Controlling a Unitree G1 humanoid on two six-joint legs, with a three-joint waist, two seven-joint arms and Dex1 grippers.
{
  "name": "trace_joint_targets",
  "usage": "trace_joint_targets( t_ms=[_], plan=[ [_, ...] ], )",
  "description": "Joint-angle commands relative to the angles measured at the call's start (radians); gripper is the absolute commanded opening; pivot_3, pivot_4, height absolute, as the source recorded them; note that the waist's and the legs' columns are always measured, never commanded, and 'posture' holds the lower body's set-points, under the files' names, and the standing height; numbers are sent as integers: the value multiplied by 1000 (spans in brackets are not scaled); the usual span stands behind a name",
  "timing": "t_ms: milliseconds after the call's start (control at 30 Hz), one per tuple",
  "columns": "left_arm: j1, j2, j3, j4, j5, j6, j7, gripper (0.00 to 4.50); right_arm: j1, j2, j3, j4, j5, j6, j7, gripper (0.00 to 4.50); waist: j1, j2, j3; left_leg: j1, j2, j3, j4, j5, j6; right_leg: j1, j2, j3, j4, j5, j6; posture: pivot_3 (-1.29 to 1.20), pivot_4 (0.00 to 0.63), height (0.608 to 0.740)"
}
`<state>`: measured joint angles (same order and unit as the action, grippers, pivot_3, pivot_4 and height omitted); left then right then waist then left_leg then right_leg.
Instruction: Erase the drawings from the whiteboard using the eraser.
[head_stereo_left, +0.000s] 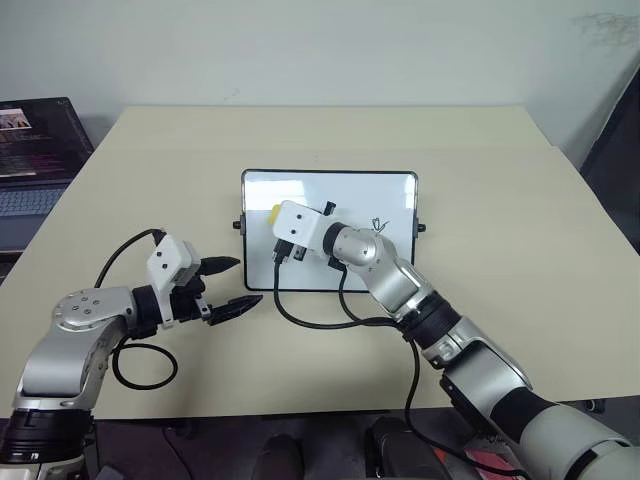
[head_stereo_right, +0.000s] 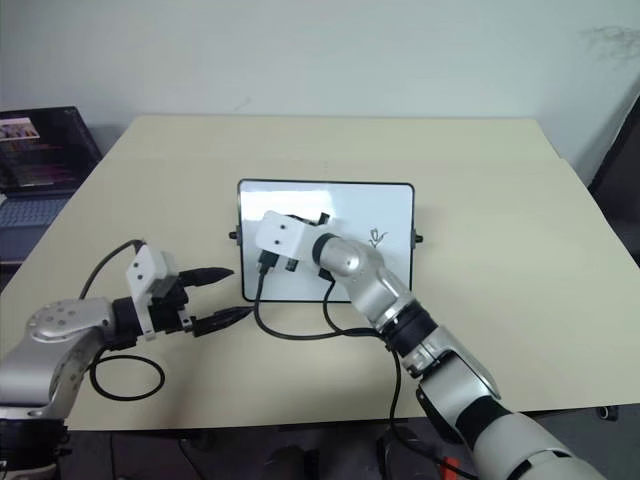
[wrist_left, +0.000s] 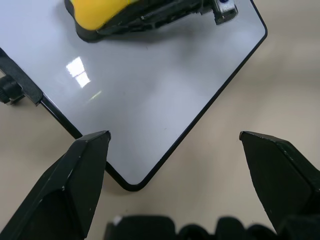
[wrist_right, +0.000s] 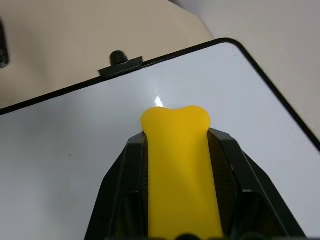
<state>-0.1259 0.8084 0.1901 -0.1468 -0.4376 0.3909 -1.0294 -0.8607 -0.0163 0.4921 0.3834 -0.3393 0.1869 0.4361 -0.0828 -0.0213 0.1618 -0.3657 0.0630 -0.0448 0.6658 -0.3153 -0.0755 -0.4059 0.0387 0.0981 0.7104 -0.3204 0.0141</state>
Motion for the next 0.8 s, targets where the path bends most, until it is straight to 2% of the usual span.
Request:
trace_joint_targets(
  t_ms=[33,200,400,533,667,800],
  plan=[
    [-11,-15,15,-54,-29,16,27,4500,73,-12,-45,-106,42,-57,-8,1308,0,0,0,0,0,0,0,0,0,0,0,0,0,0,0,0,150,740],
    [-25,-40,28,-88,-53,48,75,4500,186,-37,-134,-354,114,-61,-14,1308,0,-1,5,-2,0,-2,0,0,0,-1,0,0,-1,0,0,0,150,740],
    [-37,-54,21,-122,-62,62,101,4500,370,-87,-193,-624,158,13,-11,1307,1,-1,5,-4,1,-5,-3,1,-1,-1,0,0,-5,-1,0,0,150,740],
    [-52,-81,15,-143,-75,76,139,4500,525,-101,-276,-797,217,115,-28,1307,5,-1,5,-4,0,-5,-3,1,-1,-1,-1,0,-6,-1,0,0,150,740],
    [-74,-101,5,-151,-90,98,164,4500,645,-117,-321,-909,247,196,-46,1307,10,-1,5,-5,0,-4,-3,1,-2,0,-1,-1,-7,-1,0,0,150,740],
    [-103,-111,-5,-152,-92,118,181,4500,704,-146,-340,-960,252,230,-62,1307,9,-1,5,-5,0,-4,-3,1,-3,0,0,-1,-7,-1,0,0,150,740]
  ],
)
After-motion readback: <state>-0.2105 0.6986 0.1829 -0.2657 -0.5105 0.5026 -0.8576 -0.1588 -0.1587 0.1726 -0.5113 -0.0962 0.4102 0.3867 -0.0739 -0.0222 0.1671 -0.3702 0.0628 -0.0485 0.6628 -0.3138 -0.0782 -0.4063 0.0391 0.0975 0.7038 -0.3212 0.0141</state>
